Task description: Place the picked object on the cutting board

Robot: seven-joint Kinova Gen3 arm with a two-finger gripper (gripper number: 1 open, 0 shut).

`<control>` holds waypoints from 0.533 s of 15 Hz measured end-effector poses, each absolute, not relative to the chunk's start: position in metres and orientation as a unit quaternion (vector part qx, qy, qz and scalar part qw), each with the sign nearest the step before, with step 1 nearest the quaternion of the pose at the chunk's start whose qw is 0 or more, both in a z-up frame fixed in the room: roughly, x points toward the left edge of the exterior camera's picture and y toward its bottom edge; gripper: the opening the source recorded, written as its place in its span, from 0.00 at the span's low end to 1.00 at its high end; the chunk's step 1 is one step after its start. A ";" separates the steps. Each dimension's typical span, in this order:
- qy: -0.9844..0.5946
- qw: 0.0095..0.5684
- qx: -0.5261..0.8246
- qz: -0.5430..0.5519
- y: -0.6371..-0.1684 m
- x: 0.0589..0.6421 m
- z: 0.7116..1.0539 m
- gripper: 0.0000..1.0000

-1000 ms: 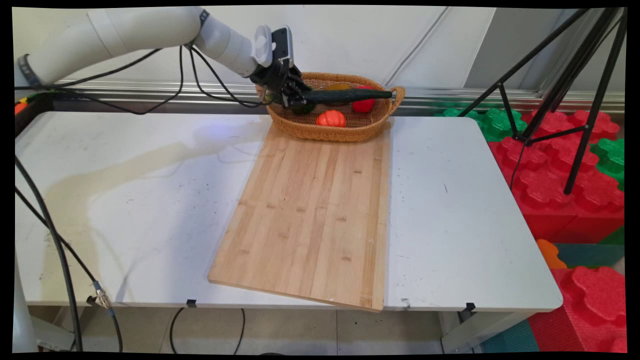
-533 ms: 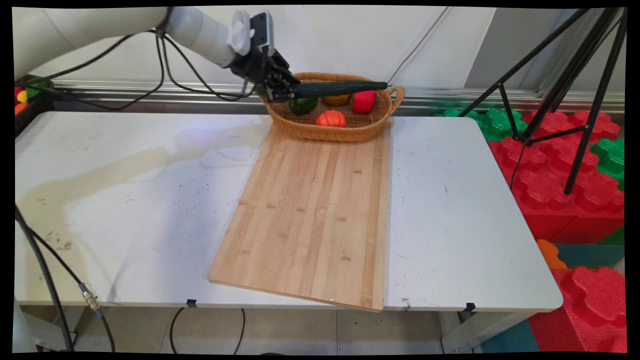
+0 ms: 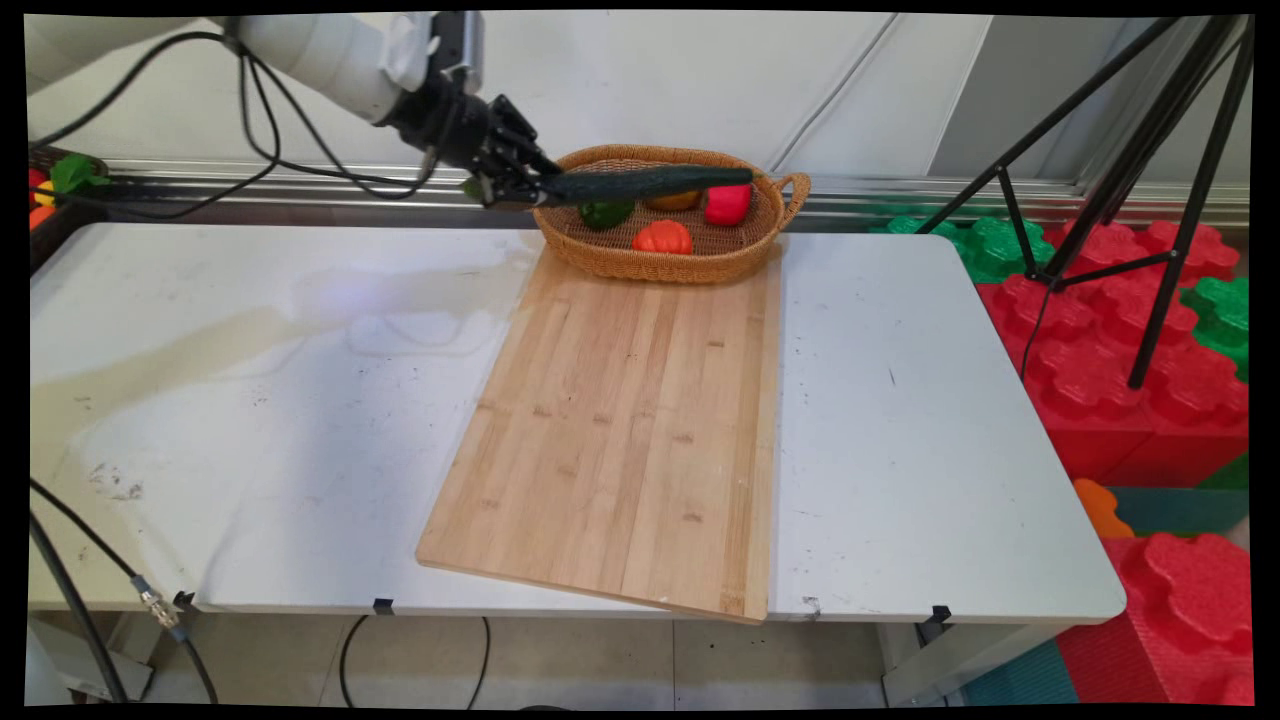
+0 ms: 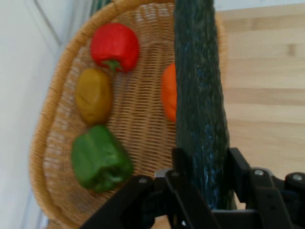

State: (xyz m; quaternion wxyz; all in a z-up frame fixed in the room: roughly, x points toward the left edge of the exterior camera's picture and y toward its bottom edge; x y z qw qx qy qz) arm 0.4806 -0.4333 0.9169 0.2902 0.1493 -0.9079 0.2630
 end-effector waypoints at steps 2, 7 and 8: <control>-0.912 0.296 0.151 0.241 -0.414 0.487 0.923 0.00; -0.922 0.305 0.150 0.186 -0.372 0.494 0.928 0.00; -0.923 0.306 0.149 0.177 -0.364 0.495 0.927 0.00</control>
